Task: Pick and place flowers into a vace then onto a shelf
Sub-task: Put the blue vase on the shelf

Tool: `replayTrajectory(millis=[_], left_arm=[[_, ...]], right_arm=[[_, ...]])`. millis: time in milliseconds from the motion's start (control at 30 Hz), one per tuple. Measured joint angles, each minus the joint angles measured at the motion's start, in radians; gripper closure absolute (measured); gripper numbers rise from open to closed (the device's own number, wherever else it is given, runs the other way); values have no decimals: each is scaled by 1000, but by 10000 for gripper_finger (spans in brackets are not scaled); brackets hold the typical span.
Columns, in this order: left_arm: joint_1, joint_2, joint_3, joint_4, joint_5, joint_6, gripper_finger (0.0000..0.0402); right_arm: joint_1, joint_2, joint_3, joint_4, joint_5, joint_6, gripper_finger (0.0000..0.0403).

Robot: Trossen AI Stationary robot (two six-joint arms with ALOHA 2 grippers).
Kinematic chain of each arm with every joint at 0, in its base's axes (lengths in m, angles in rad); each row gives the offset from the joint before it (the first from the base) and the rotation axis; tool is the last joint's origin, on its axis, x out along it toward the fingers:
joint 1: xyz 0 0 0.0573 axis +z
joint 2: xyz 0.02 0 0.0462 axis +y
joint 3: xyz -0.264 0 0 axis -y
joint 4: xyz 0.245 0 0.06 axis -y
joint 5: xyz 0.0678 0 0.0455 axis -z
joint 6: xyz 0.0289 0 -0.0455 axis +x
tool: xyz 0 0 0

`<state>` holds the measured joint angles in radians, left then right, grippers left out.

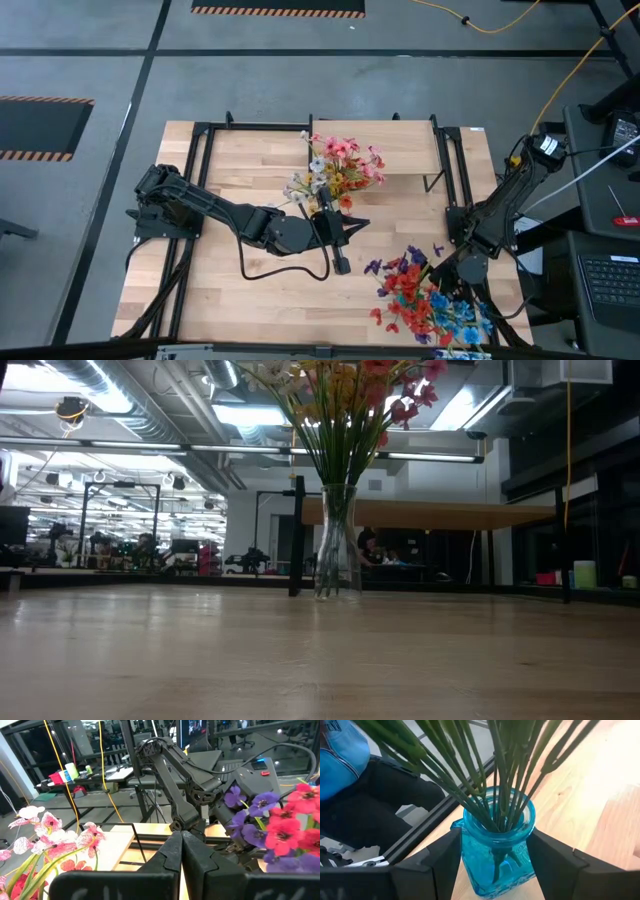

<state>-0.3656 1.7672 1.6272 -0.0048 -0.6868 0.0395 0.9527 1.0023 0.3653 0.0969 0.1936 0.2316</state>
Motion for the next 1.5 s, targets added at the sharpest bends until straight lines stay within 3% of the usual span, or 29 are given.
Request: replayTrajectory(millis=[1500], left_arm=[[0,0,0,0,0,0,396]], right_arm=[[-21,0,0,-42,50,-34,182]])
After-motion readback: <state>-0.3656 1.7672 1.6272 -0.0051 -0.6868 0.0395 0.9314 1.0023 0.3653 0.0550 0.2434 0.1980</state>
